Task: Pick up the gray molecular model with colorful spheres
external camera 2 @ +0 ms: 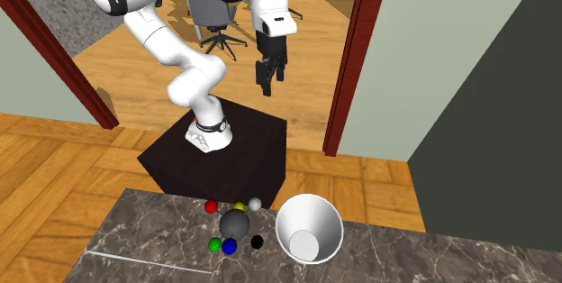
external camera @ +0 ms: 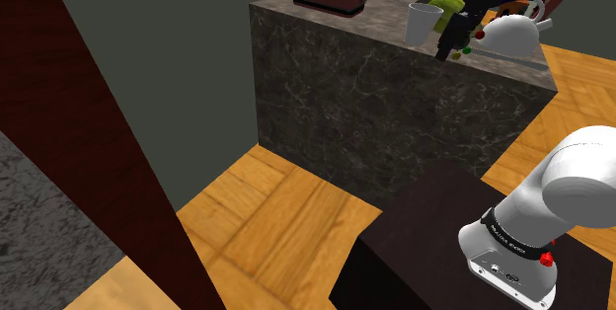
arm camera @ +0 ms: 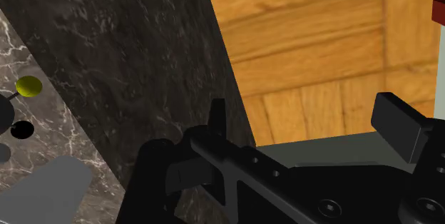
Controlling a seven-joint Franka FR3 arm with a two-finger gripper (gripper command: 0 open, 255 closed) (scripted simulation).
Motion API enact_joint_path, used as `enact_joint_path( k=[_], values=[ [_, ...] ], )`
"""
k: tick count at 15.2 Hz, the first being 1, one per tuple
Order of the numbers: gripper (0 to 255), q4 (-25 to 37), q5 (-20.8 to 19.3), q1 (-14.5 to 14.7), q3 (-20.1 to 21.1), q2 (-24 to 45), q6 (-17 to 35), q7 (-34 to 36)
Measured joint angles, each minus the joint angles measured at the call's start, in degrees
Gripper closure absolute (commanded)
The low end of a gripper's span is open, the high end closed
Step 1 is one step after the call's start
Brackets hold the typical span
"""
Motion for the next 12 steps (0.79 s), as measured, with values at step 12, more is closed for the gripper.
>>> enact_joint_path(
  k=[12],
  values=[
    [0, 9.0, -8.6, -0.3, -14.3, 11.7, -4.4, -25.5]
  ],
)
